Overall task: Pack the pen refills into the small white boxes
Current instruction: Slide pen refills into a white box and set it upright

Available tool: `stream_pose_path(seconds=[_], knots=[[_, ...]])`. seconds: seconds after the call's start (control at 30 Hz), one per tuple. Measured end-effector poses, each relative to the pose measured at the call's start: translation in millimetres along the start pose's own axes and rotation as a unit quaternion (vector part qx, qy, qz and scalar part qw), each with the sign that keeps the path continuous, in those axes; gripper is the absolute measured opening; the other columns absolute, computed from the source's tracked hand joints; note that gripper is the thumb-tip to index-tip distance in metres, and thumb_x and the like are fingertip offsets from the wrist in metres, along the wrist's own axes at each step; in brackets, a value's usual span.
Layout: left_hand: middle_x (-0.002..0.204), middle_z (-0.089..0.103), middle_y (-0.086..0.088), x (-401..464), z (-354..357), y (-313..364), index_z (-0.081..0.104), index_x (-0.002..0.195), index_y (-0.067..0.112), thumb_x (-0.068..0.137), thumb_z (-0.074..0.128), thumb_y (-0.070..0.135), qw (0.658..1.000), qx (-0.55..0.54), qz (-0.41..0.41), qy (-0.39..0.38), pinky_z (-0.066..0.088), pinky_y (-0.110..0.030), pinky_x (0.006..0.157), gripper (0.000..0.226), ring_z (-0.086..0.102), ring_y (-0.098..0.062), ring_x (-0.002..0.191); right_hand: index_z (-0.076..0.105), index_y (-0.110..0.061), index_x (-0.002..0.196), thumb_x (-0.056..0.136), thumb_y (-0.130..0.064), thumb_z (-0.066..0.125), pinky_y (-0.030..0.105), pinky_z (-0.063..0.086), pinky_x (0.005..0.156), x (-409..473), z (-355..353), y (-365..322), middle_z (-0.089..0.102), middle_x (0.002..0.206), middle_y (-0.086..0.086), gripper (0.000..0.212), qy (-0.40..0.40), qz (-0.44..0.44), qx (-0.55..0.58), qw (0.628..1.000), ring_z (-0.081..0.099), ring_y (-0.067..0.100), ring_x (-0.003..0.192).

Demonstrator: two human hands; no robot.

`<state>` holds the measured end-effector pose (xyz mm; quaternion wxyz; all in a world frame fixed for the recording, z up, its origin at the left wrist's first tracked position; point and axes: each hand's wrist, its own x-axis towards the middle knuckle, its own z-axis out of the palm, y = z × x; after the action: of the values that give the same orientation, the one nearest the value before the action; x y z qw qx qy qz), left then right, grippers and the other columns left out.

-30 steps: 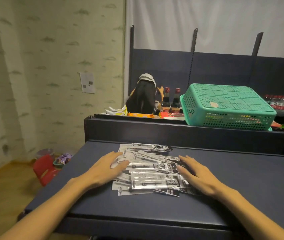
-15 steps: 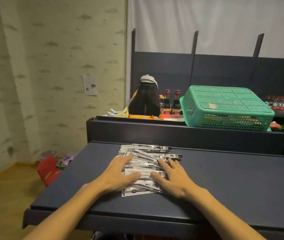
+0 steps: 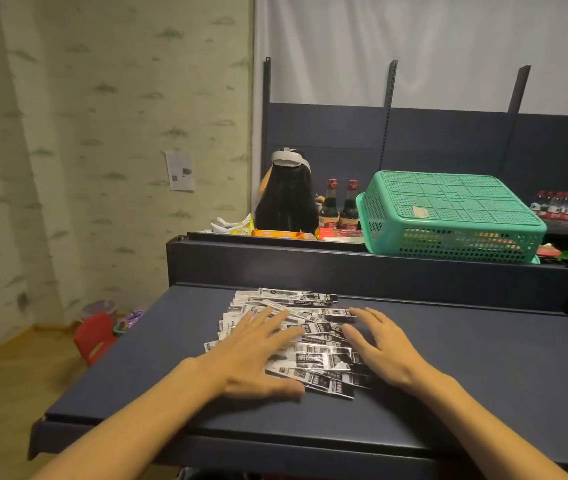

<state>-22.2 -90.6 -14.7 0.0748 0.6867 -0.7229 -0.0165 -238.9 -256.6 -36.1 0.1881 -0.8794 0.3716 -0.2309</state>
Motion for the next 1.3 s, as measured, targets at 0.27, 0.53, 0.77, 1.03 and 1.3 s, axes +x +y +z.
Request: stream_pose_path(seconds=[0.27,0.53,0.77,1.03,1.3], knots=[[0.158,0.011,0.01,11.1,4.3,1.3,0.007,0.151,0.034,0.069,0.032,0.09,0.999,0.028,-0.015,0.013,0.011,-0.035,0.118,0.102,0.011,-0.009,0.143,0.04,-0.027,0.144,0.095,-0.056,0.038,0.032,0.026,0.113,-5.0,-15.1,19.1,0.039,0.149,-0.002,0.057,0.022,-0.001,-0.018,1.0,0.031,0.016,0.14],[0.145,0.031,0.009,13.2,3.2,4.7,0.026,0.148,0.031,0.078,0.031,0.081,0.997,0.069,-0.012,0.019,0.026,-0.033,0.108,0.087,0.027,-0.011,0.125,0.041,-0.026,0.143,0.096,-0.054,0.039,0.035,0.029,0.112,3.6,-21.5,28.1,0.042,0.148,-0.001,0.055,0.019,-0.003,-0.023,1.0,0.035,0.017,0.137],[0.134,0.04,0.001,10.3,3.5,16.2,0.048,0.129,0.024,0.073,0.015,0.082,0.994,0.099,0.003,0.052,0.033,-0.031,0.101,0.087,0.037,-0.016,0.117,0.037,-0.029,0.144,0.095,-0.058,0.037,0.04,0.032,0.112,-0.4,-25.6,40.9,0.04,0.149,0.0,0.057,-0.008,-0.001,-0.083,0.997,0.033,0.02,0.138],[0.123,0.055,-0.003,15.0,7.9,20.7,0.048,0.116,0.018,0.091,0.056,0.035,0.995,0.09,0.004,0.051,0.04,-0.034,0.095,0.031,0.05,-0.022,0.111,0.039,-0.027,0.144,0.097,-0.056,0.036,0.038,0.034,0.11,-15.4,-41.5,43.4,0.04,0.148,0.001,0.055,0.0,-0.02,-0.152,0.988,0.033,0.022,0.138],[0.123,0.05,-0.002,22.7,7.2,28.1,0.046,0.127,0.019,0.083,0.06,0.037,0.996,0.059,-0.023,0.067,0.038,-0.035,0.096,0.05,0.045,-0.021,0.113,0.044,-0.026,0.139,0.098,-0.053,0.036,0.038,0.037,0.107,-27.6,-52.9,46.1,0.043,0.145,0.001,0.05,0.014,-0.022,-0.161,0.987,0.035,0.022,0.135]])
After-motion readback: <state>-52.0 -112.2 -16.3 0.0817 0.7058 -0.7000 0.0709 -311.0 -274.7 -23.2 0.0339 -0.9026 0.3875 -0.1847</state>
